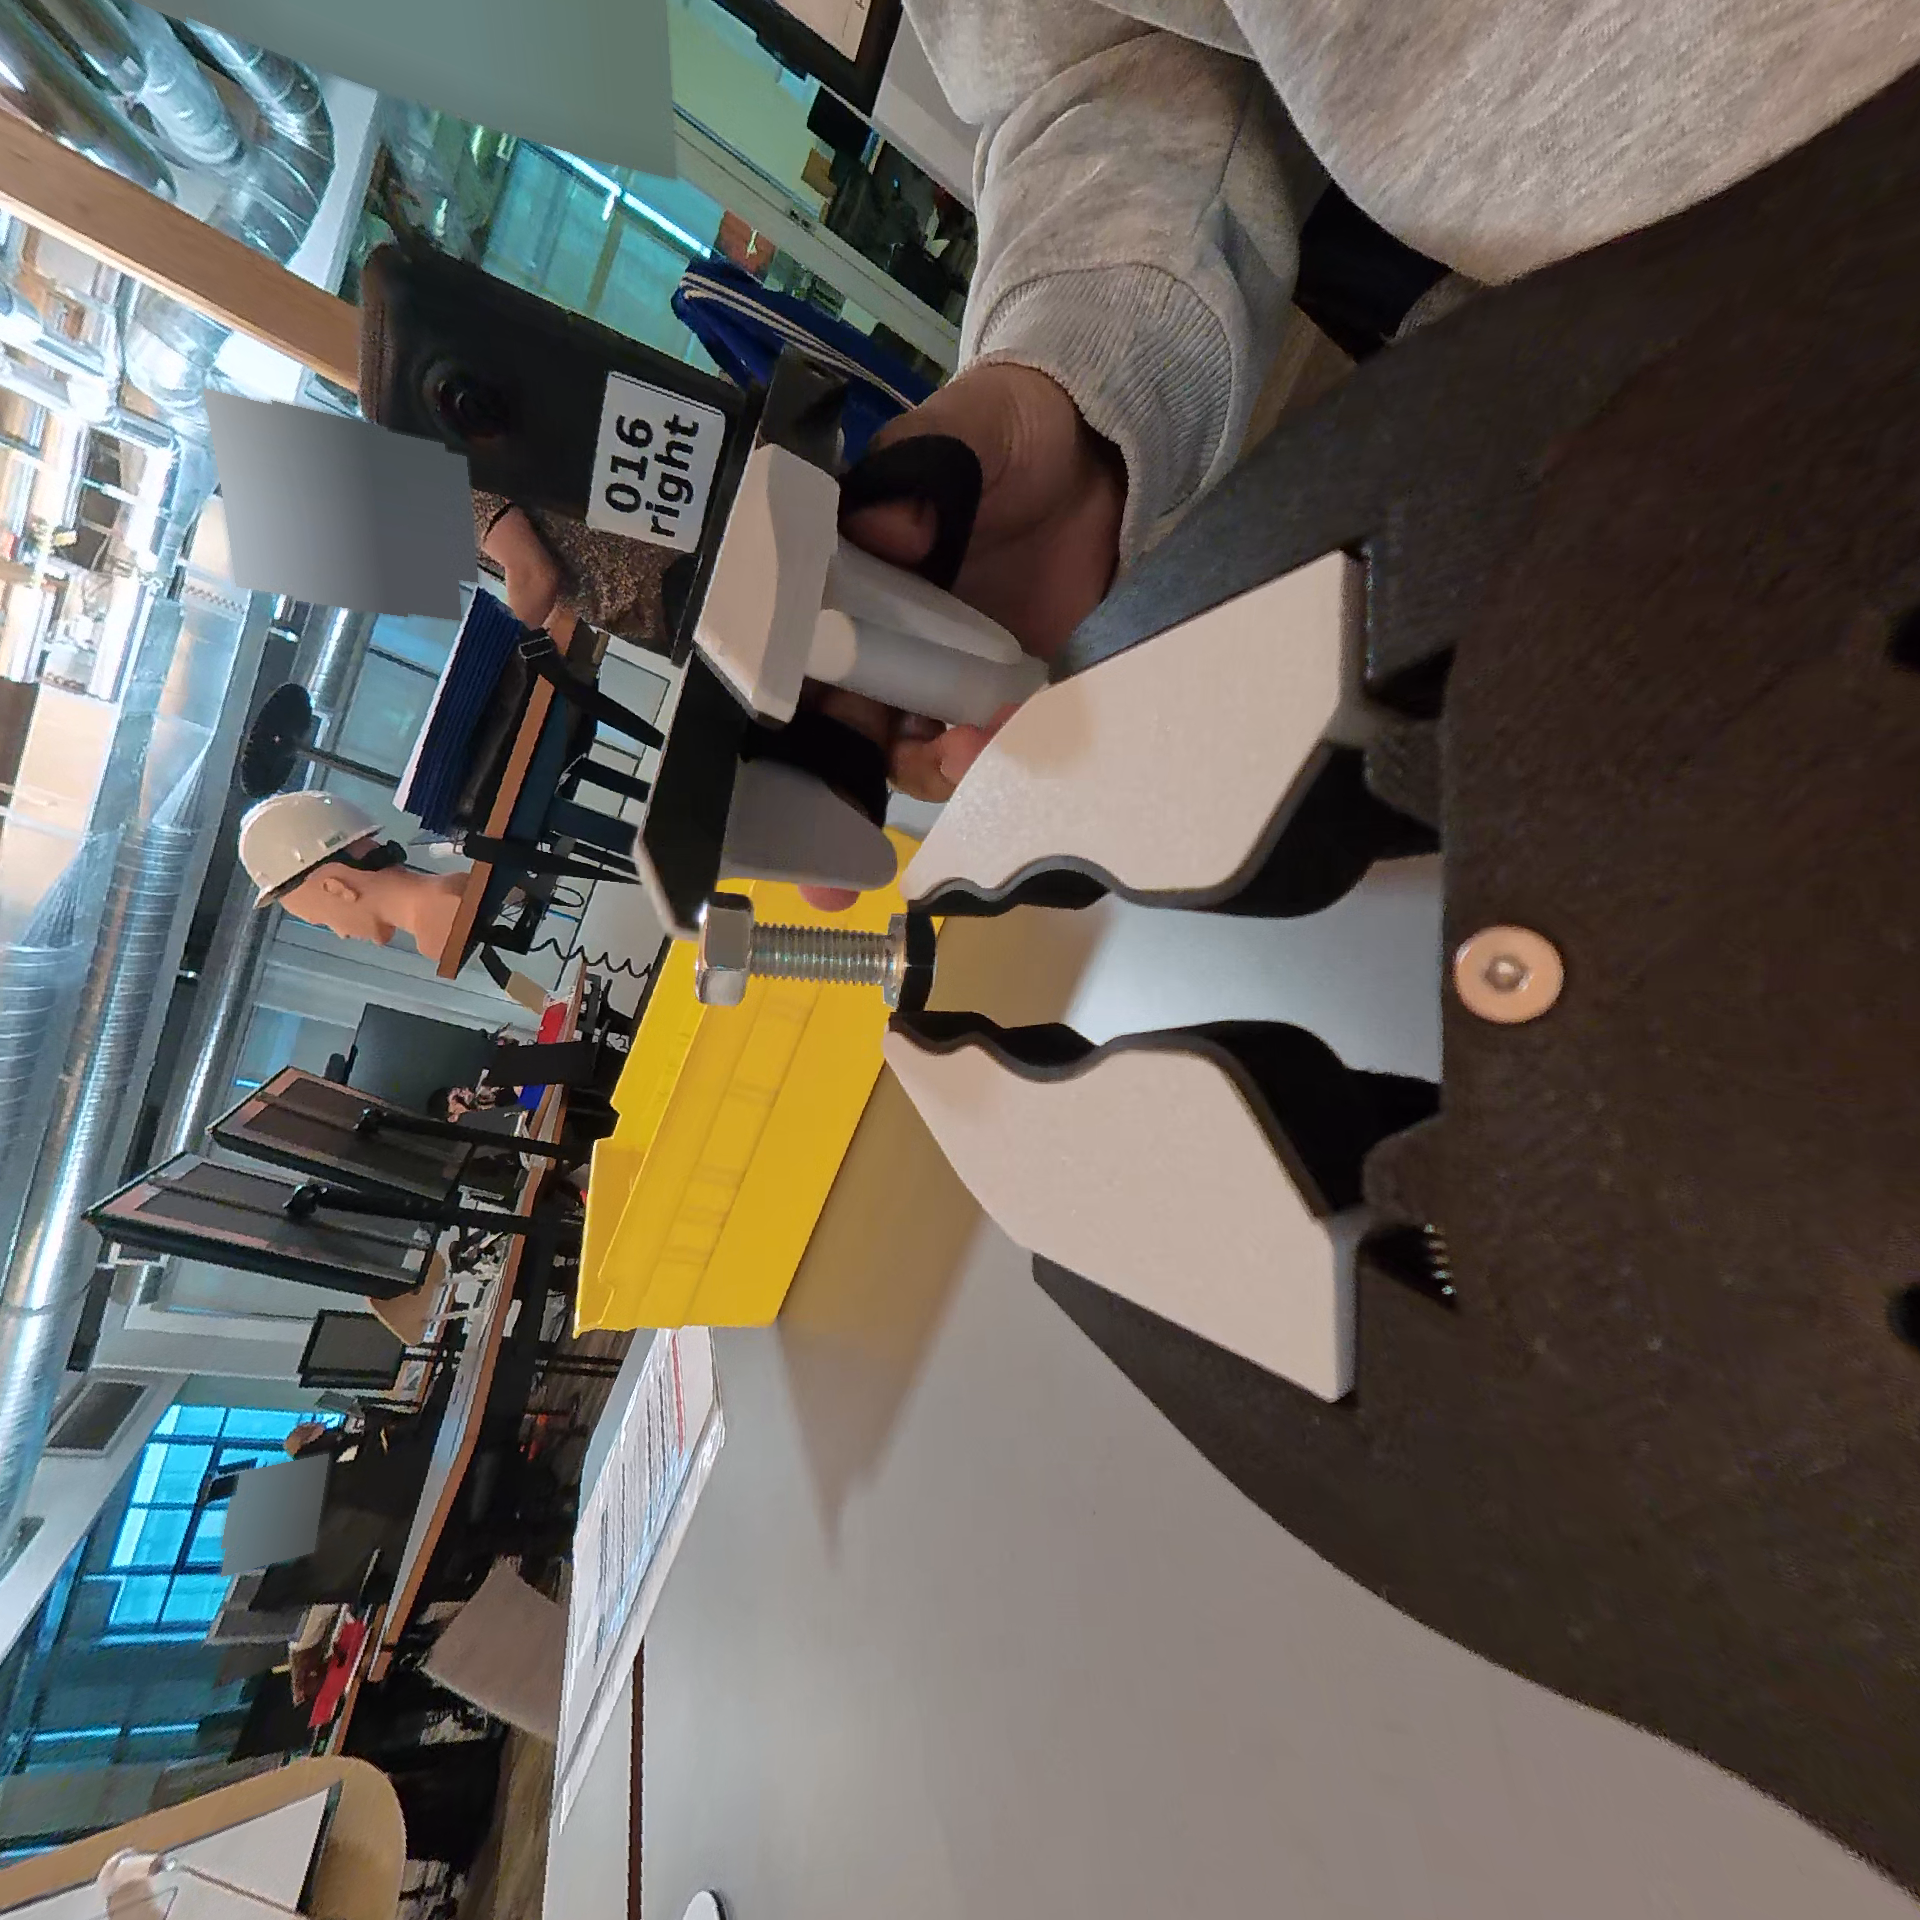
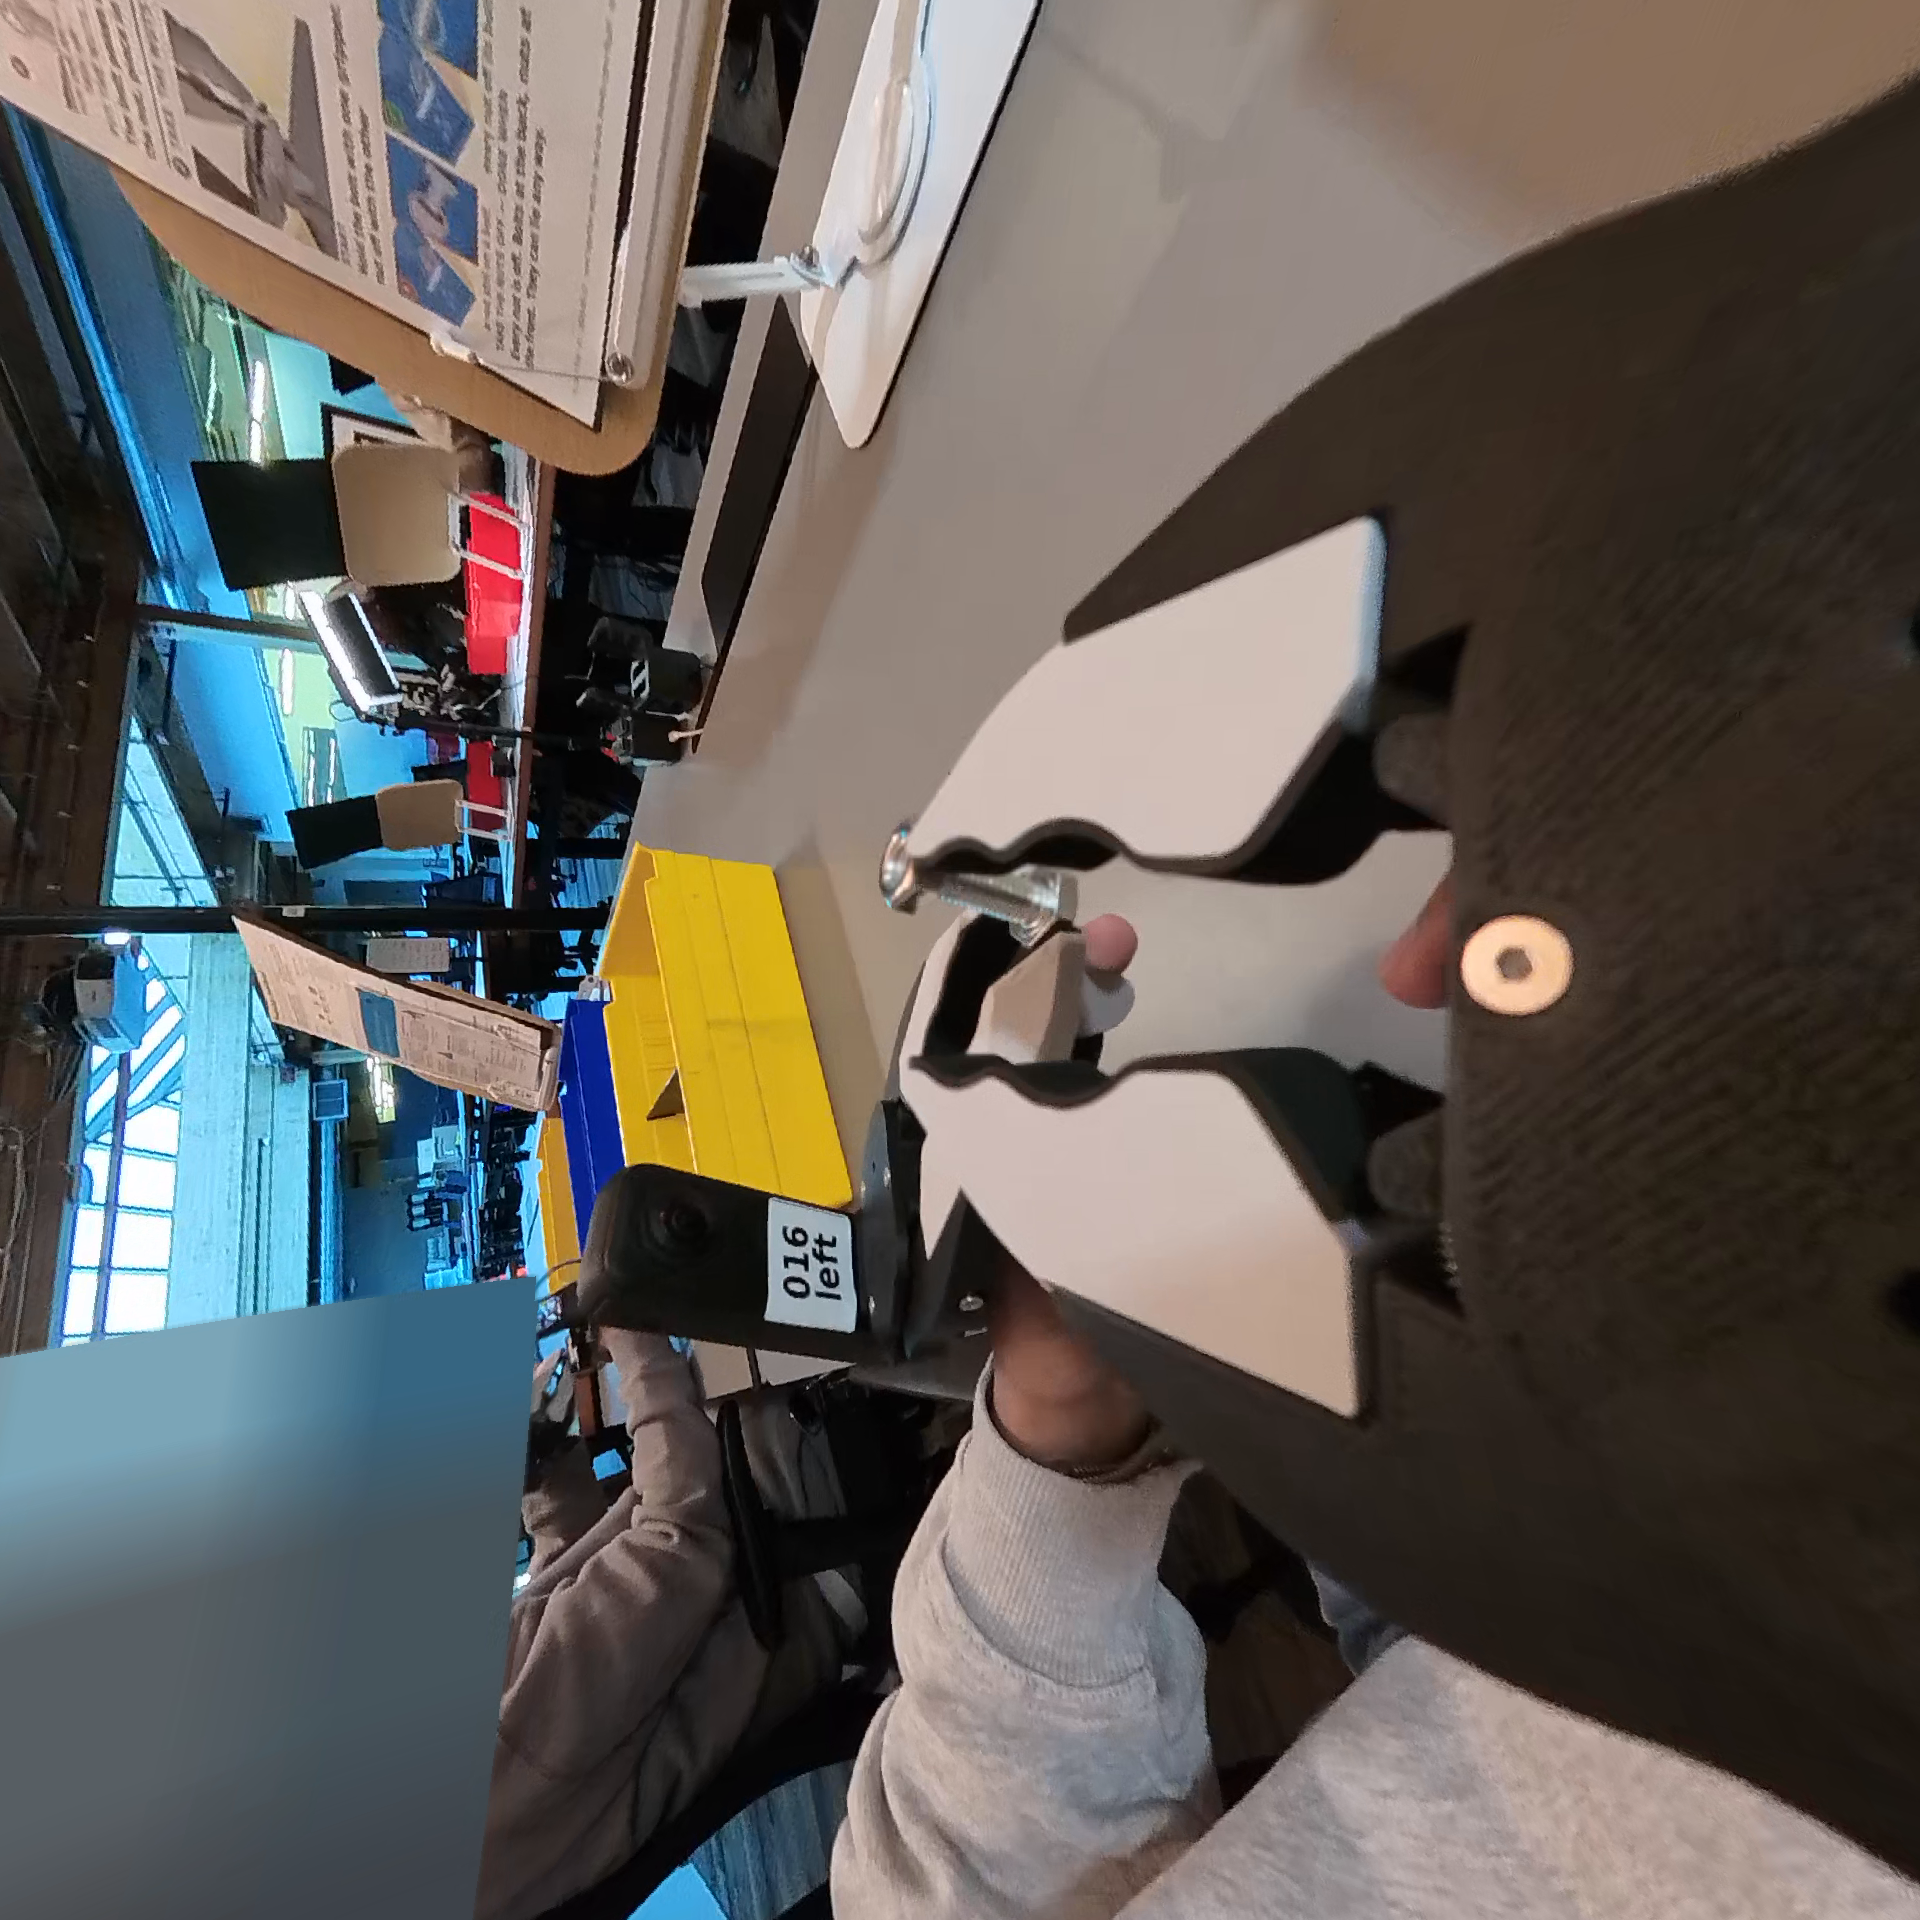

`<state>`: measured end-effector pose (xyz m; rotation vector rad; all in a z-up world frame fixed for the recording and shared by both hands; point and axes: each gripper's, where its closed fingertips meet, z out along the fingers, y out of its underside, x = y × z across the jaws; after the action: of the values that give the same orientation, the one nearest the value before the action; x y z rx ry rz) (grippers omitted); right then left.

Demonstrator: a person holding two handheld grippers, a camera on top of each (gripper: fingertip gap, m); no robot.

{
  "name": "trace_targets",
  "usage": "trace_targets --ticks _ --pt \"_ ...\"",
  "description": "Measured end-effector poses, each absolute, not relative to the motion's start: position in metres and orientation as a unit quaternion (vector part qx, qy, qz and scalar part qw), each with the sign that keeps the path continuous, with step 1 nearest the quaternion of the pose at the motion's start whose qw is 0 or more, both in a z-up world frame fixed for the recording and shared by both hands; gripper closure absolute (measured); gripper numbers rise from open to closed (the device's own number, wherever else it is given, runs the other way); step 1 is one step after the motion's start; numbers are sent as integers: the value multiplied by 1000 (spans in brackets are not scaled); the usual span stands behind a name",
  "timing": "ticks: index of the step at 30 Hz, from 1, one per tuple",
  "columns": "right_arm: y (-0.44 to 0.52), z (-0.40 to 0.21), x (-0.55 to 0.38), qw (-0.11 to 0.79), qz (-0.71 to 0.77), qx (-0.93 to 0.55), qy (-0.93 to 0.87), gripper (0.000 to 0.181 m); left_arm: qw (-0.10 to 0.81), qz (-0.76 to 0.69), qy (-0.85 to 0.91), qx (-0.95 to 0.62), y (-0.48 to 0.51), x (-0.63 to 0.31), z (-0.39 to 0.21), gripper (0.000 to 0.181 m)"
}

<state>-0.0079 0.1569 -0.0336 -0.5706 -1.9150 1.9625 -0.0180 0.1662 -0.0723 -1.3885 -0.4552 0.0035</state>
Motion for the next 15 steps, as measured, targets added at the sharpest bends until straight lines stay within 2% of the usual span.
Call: trace_targets --ticks 6,11,15 --pt "155 -38 -11 180 683 -204 -678 128 743 2 -202 -639 168 -16 -73 163" --pt "151 -40 -8 186 675 -191 -688 130 746 -2 -211 -632 166 -19 -73 162" --pt "153 -38 -7 192 675 -186 -688 139 746 -5 -214 -630 165 -19 -73 162"
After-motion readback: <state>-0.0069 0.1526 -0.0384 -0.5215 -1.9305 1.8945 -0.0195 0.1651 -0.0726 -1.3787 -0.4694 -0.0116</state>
